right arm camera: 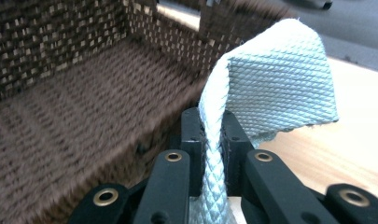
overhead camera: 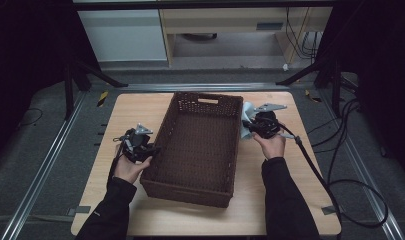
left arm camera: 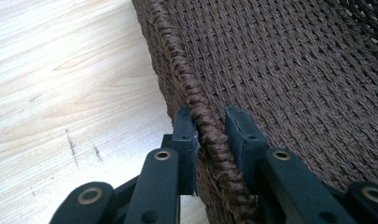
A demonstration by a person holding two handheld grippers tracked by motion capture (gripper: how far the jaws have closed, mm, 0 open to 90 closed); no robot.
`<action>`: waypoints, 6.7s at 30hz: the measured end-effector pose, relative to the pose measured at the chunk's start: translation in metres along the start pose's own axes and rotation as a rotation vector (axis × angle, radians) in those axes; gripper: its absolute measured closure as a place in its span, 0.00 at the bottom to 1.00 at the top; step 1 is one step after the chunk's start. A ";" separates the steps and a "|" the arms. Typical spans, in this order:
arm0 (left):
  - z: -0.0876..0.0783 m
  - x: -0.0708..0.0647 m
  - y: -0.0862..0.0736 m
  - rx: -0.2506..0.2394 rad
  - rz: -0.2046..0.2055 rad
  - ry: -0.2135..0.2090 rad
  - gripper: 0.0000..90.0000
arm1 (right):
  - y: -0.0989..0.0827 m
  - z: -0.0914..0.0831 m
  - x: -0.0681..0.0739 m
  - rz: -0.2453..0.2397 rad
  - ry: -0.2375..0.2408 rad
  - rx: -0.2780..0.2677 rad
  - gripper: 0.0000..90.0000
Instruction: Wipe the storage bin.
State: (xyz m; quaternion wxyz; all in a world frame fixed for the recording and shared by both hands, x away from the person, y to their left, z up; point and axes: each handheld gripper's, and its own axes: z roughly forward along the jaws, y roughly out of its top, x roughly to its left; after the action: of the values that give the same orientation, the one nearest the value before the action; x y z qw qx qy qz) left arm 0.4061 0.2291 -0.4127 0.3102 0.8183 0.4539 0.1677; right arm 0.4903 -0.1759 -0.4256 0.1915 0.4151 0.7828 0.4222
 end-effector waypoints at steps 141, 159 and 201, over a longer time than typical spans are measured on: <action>-0.001 -0.002 -0.006 -0.025 -0.012 0.005 0.81 | -0.076 -0.015 0.049 -0.020 0.125 0.162 0.93; 0.010 0.007 0.005 -0.029 -0.019 -0.004 0.81 | -0.053 -0.033 0.050 -0.047 0.110 0.064 0.93; 0.012 0.006 0.007 -0.030 -0.015 0.021 0.80 | -0.090 -0.033 0.074 -0.042 0.155 0.172 0.93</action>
State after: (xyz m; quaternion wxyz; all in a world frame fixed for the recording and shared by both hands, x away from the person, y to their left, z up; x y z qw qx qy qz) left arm 0.4208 0.2272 -0.4171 0.3190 0.8084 0.4605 0.1806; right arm 0.3819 -0.1595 -0.4763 0.1026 0.3798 0.8371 0.3801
